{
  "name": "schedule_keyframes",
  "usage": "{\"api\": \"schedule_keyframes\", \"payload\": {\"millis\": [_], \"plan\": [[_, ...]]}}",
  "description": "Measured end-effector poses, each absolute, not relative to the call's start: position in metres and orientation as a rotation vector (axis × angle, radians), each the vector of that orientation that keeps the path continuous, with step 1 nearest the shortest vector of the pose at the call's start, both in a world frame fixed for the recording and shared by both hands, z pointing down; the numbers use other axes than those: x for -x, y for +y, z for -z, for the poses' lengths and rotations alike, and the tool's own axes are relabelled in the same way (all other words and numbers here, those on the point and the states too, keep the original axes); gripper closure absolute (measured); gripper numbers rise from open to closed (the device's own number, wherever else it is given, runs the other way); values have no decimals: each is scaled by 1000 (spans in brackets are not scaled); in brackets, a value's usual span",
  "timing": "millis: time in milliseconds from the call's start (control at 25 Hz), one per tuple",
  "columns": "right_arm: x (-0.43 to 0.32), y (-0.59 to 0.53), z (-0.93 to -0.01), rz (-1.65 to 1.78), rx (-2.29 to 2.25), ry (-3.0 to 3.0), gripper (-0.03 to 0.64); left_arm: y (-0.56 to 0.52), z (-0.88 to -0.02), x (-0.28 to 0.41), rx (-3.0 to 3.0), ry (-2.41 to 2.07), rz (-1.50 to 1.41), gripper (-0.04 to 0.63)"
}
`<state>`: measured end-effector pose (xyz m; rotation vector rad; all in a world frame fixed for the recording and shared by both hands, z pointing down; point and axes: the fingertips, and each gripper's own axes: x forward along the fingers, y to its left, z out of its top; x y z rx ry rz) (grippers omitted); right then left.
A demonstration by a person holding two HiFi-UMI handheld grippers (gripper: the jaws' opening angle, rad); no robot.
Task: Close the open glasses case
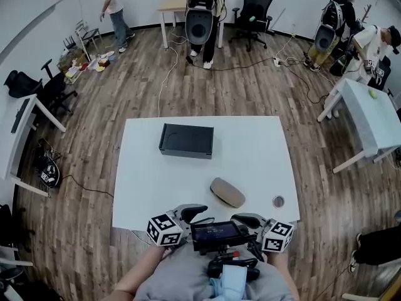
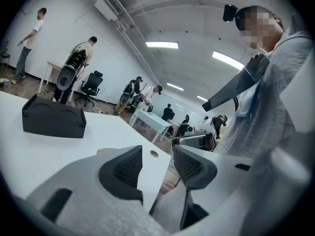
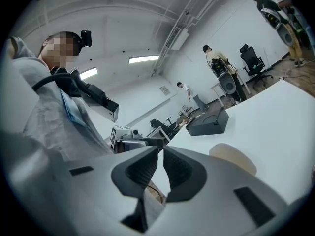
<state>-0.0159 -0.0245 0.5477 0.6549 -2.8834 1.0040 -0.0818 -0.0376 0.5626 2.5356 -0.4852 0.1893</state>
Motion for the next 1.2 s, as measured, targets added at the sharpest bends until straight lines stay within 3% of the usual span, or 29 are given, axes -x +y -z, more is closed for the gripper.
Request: {"api": "schedule_keyframes", "payload": {"millis": [200,360,1200], "plan": [[17,-23,-550,-1016,-656,-2869,563,-38,-563,83,-2537,-473,-175,429],[16,-26,-549,-1025,-670,-2864,563,-32,-561,81,-2553,-420,-168,572],[19,-18,-549,-1023,-640,-2847,575,-29,-561,77,-2528,-407,-156,575]]}}
